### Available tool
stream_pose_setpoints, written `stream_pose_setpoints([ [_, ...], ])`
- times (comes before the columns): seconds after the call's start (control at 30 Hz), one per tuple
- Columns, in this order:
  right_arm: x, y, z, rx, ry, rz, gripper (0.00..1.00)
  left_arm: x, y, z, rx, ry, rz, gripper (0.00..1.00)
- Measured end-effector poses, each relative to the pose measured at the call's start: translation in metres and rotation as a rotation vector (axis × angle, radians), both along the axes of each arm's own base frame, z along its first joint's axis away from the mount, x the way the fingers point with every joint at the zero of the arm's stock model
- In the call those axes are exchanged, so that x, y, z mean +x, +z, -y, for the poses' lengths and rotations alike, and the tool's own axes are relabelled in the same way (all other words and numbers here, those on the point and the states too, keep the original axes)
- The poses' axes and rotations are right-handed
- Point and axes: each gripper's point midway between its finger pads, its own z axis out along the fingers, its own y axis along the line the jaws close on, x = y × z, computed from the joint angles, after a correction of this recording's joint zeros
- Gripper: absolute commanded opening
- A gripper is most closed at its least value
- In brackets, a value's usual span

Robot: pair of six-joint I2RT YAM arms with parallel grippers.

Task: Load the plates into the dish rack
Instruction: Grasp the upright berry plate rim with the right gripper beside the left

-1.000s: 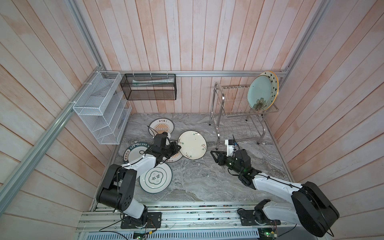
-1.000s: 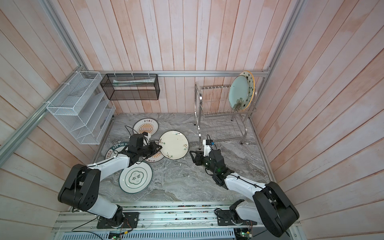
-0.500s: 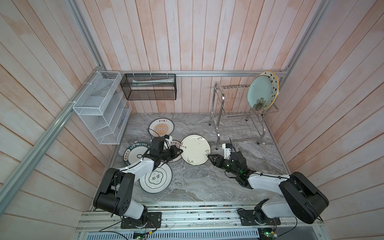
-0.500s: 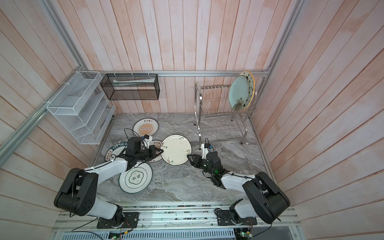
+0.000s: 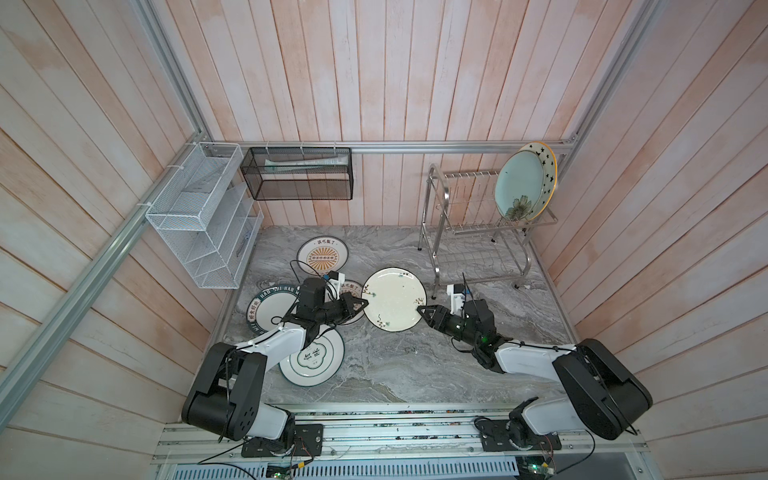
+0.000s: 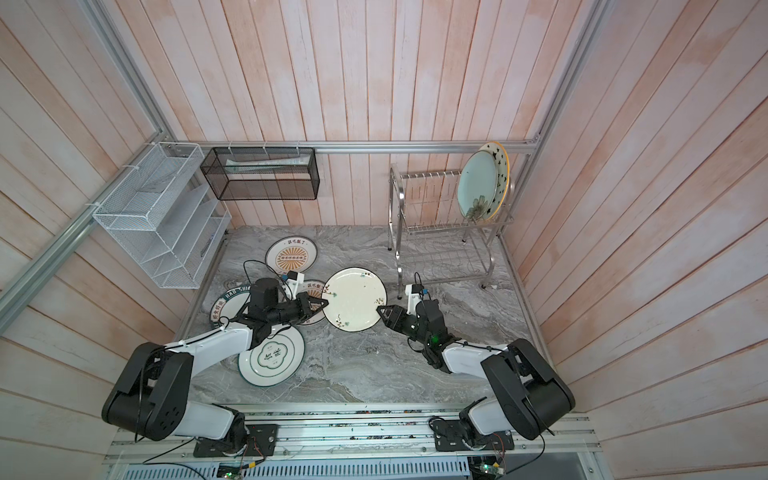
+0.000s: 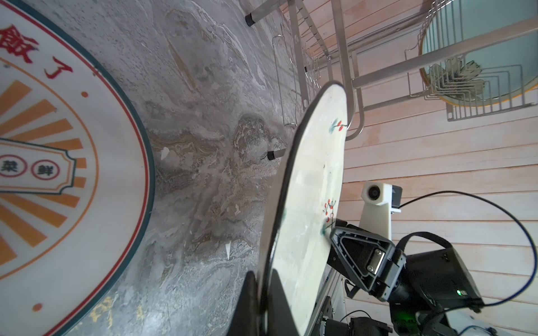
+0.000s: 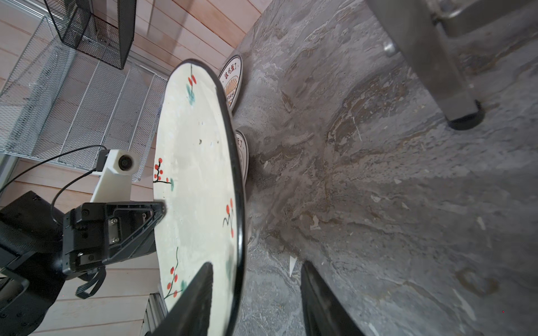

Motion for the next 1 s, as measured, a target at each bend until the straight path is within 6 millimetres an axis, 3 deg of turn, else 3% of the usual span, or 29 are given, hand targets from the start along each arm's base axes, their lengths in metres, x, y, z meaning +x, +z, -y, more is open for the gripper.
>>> stream_pose_setpoints([
  [0.3,0.007,0.02,-0.019,0.057,0.073,0.047,0.48,-0.003,0.009,0.005,-0.048,-0.009,0.025,0.0],
  [0.63,0.002,0.031,-0.028,0.121,0.128,0.058,0.43,-0.008,0.017,0.024,-0.082,-0.053,0.068,0.0],
  [1.0,0.003,0.043,-0.028,0.181,0.134,0.051,0.09,-0.005,0.012,0.025,-0.086,-0.051,0.068,0.0],
])
